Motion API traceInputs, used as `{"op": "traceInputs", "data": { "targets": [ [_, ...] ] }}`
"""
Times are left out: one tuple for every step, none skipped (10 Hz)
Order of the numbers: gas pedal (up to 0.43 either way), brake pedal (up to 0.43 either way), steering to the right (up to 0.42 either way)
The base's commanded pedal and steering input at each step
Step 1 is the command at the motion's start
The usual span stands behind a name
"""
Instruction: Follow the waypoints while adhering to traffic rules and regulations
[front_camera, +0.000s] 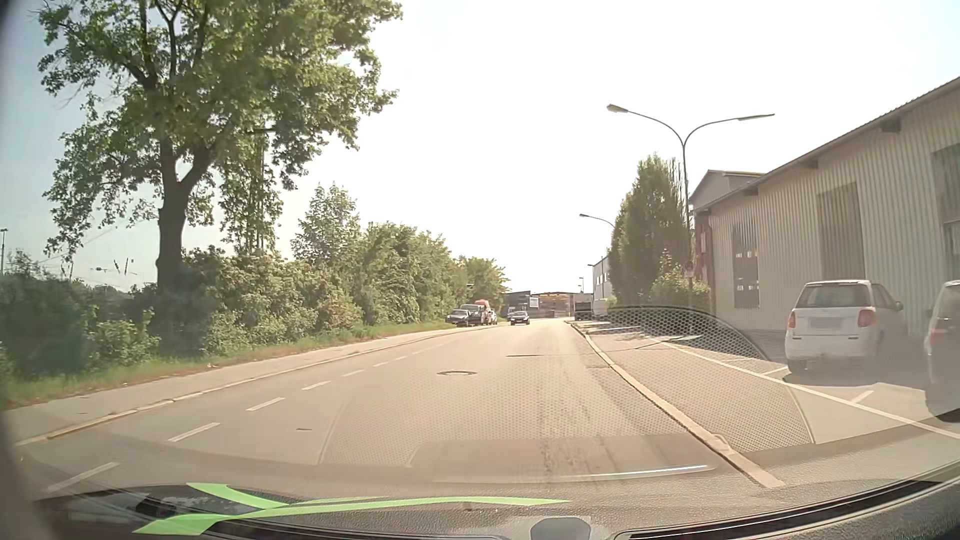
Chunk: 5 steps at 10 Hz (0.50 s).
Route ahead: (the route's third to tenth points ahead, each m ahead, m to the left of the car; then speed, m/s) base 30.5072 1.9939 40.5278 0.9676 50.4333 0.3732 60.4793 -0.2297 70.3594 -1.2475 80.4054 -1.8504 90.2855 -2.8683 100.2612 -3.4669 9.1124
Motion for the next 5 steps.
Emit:
{"op": "traceInputs", "data": {
  "targets": [
    [0.157, 0.000, 0.013],
    [0.157, 0.000, 0.010],
    [0.157, 0.000, 0.010],
    [0.157, 0.000, 0.010],
    [0.157, 0.000, 0.009]
  ]
}}
